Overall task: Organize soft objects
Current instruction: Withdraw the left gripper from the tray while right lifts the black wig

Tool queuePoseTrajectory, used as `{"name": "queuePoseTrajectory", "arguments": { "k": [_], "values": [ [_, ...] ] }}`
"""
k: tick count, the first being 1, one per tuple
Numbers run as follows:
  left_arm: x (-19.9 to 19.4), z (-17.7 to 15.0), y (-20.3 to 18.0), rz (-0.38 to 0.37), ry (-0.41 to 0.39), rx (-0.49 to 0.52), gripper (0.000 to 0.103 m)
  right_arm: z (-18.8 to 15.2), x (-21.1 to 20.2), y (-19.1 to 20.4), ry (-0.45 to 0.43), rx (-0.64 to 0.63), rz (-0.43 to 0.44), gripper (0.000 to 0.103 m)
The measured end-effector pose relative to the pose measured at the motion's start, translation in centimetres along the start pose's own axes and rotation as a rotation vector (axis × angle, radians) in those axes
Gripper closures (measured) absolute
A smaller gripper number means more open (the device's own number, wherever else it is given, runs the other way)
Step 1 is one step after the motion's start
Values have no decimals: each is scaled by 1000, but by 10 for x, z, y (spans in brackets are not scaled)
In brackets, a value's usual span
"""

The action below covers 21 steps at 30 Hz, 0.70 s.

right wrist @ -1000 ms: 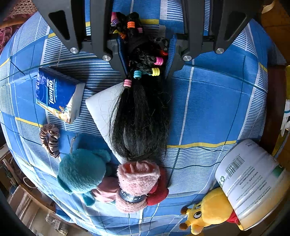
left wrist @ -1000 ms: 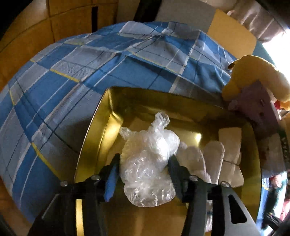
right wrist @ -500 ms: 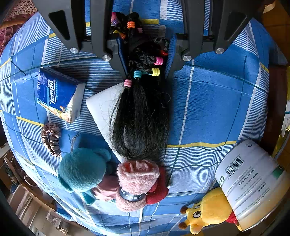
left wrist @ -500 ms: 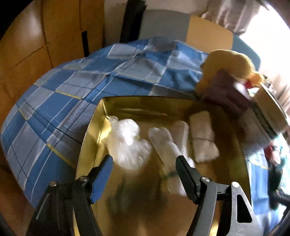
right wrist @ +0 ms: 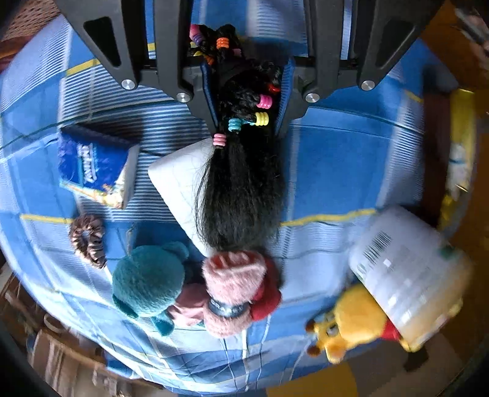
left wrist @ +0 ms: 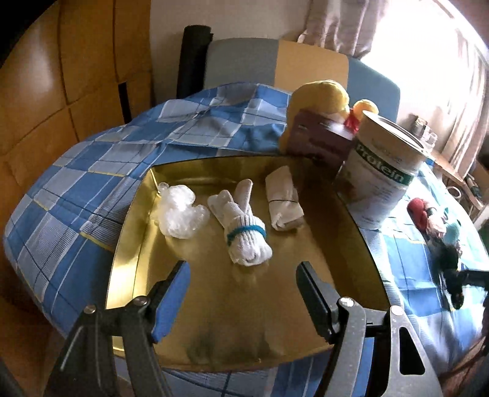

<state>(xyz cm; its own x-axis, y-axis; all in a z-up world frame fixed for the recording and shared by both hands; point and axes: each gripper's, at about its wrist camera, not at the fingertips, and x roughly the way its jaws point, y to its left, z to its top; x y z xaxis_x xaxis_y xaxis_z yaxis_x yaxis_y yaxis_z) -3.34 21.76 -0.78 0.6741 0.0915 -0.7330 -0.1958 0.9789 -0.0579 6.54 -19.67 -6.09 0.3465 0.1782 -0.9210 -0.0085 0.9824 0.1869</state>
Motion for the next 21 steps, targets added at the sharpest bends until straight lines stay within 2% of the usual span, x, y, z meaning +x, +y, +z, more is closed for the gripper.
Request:
{"name": "queuePoseTrajectory", "arguments": {
  "k": [5,8,15,21],
  "values": [
    [-3,-6,-1,-6,3,12,31,9,-22,-16,-42,121,137,70],
    [-4,-9,-1,-10,2,14,31,20,-38,-18,-83,148,160,70],
    [-3,-14,-1,-26,10,14,31,64,-64,-5,-155,126,84,70],
    [-1,-14,1,-30,13,9,31,128,-67,20,-191,70,-21,70]
  ]
}}
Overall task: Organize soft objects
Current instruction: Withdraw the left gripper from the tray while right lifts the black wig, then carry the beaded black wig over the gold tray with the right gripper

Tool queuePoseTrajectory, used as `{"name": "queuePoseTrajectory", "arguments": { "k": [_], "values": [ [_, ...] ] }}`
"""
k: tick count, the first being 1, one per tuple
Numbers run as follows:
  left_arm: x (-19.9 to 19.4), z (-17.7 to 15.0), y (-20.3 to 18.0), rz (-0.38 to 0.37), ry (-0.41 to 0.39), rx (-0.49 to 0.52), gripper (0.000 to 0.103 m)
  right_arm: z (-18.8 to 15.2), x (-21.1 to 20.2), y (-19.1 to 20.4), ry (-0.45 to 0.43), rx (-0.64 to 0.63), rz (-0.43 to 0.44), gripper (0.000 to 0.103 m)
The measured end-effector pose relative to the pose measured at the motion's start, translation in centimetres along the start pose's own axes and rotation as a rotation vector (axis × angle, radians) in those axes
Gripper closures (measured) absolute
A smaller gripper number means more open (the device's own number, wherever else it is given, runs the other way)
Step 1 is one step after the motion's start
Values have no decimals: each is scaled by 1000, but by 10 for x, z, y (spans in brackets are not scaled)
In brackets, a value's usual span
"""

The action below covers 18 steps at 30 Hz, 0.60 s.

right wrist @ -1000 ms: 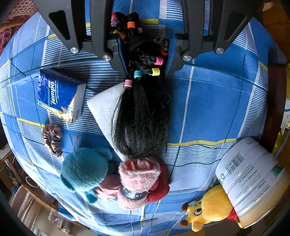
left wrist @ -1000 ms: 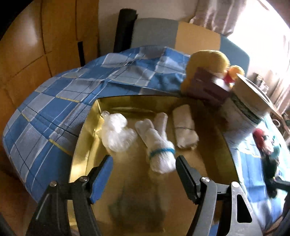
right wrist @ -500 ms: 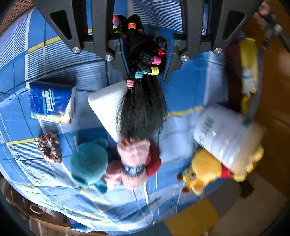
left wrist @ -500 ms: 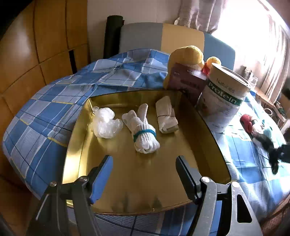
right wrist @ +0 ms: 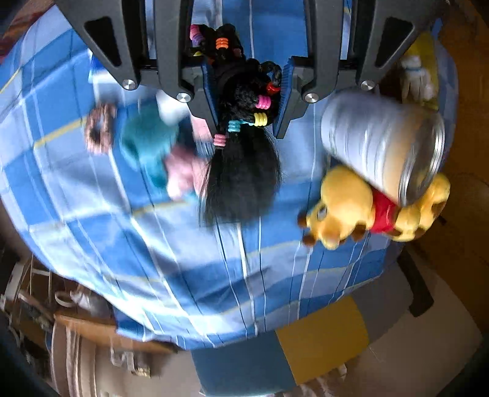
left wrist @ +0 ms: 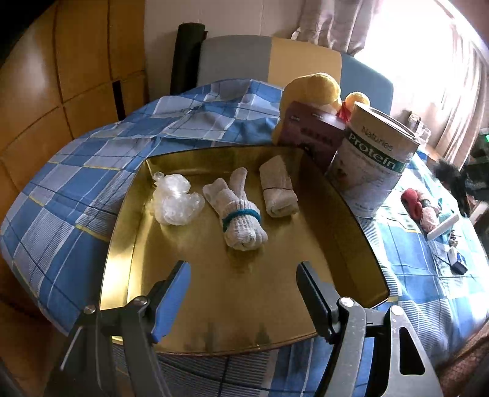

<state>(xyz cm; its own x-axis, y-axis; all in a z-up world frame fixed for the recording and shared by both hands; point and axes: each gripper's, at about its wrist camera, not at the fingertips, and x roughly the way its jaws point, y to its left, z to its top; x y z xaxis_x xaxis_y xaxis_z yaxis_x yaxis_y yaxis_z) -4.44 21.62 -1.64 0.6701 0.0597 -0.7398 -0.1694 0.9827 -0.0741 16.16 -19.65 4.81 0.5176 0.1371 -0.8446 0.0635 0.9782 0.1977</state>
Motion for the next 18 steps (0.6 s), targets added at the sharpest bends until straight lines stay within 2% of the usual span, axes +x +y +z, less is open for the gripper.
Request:
{"name": "queuePoseTrajectory", "arguments": {
  "k": [5,10,18],
  "values": [
    [0,1,7,-2,2,-19,31,50,14,36,-20,-19,-42,71],
    [1,2,13,-5,5,-34,31,83,25,81,-29,-68,-66,71],
    [-3,4,21,-17,3,-56,31,127,37,172,-59,-150,-42,71]
  ]
}}
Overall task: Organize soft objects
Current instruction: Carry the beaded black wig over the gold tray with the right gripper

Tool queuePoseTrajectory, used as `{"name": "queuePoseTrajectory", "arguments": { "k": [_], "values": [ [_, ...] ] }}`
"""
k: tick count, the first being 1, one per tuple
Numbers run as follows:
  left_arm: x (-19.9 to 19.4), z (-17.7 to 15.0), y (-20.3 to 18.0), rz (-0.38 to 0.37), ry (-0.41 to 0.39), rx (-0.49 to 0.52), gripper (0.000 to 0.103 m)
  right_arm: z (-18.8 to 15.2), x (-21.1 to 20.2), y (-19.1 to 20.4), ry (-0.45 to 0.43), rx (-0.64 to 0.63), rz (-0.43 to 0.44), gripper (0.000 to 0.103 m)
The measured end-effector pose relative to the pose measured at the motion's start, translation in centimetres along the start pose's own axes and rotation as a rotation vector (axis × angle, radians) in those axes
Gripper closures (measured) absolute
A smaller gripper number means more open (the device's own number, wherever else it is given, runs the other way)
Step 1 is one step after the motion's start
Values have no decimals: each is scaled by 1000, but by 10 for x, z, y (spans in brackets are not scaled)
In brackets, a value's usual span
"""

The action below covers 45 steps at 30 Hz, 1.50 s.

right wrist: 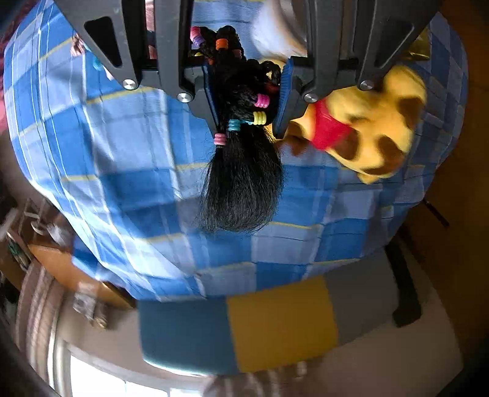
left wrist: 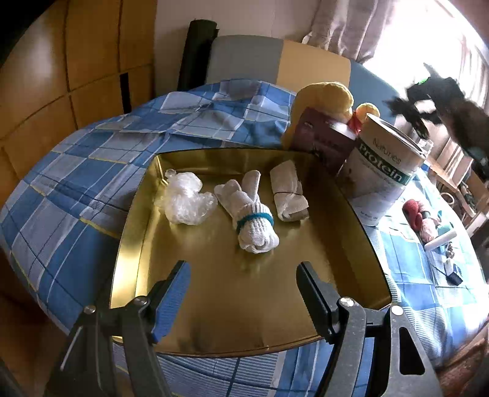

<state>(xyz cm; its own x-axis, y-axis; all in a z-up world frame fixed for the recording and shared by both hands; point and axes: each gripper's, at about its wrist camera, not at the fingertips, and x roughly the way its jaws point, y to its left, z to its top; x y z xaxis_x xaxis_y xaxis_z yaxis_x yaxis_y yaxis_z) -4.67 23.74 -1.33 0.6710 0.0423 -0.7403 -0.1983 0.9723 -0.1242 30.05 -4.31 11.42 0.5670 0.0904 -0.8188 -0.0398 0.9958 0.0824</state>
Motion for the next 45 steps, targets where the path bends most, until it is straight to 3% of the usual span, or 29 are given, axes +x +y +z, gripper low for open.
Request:
{"name": "queuePoseTrajectory", "arguments": {
  "k": [6,12,18,23,34,41,45],
  "values": [
    [-2,0,3,3,0,-7,31,19,0,76,-41,-120,95,71],
    [-2,-2,8,10,3,-23,31,11,-11,146,-72,-268,243,71],
    [-7,-4,9,19,-7,-34,31,-31,-22,192,-34,-432,347,71],
    [-14,-5,10,29,-23,-38,31,-86,-31,217,28,-541,405,71],
    [-25,-12,10,50,-44,-45,31,-206,-25,210,157,-552,416,71],
    [-26,-16,11,50,-46,-49,31,-255,-12,177,186,-470,371,71],
    [-26,-19,9,47,-45,-46,31,-272,-9,165,158,-453,315,71]
  ]
}}
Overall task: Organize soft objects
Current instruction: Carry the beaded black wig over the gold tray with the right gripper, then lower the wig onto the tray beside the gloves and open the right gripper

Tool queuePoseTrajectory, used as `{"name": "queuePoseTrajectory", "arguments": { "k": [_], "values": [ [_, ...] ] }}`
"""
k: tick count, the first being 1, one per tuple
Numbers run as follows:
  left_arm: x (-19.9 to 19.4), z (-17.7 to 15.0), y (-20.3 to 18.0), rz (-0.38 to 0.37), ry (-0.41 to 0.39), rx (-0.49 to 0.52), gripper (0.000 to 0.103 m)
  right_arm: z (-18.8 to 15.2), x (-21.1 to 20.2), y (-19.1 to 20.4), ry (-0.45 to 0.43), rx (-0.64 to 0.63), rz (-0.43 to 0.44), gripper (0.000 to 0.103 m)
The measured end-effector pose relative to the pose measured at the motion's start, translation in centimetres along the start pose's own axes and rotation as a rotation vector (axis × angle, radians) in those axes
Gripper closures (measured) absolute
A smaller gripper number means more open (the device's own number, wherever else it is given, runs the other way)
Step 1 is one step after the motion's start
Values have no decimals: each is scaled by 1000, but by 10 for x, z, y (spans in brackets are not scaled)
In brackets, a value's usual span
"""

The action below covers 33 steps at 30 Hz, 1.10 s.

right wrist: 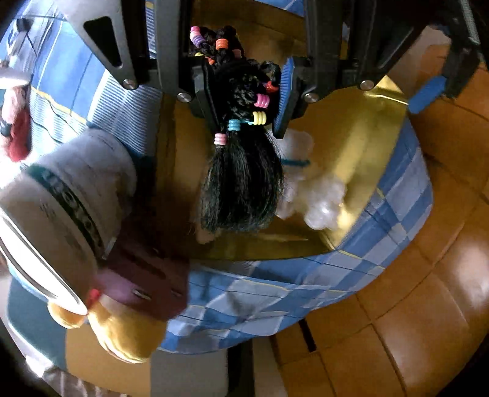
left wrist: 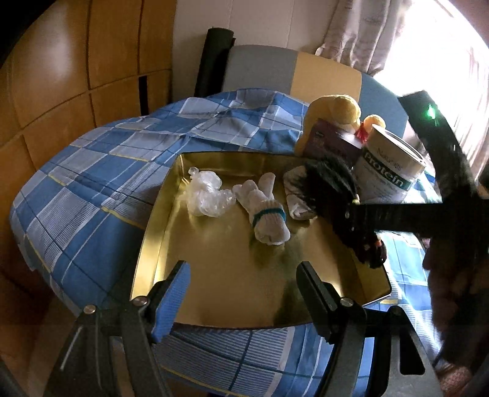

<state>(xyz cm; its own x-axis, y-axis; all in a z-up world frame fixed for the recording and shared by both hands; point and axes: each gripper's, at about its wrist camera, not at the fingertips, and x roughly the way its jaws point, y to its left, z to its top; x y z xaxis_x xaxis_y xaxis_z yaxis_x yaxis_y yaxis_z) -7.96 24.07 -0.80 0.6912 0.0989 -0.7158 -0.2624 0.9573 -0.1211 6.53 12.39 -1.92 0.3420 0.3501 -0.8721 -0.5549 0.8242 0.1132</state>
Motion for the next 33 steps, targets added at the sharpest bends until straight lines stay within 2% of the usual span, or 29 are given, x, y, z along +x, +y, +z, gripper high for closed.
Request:
{"name": "queuePoseTrajectory", "arguments": {
  "k": [9,16,23,33],
  "values": [
    [7,-5,3,13,18,-14,30,-11,21,-15,12,63,-32,70],
    [8,-6,6,19,20,-18,30,-14,34,-23,69,110,-3,65],
    [7,-7,1,15,18,-7,30,-22,13,-21,8,82,12,61],
    [1,-6,-10,15,5,24,30,-33,-26,-18,-109,27,-17,61]
  ]
}}
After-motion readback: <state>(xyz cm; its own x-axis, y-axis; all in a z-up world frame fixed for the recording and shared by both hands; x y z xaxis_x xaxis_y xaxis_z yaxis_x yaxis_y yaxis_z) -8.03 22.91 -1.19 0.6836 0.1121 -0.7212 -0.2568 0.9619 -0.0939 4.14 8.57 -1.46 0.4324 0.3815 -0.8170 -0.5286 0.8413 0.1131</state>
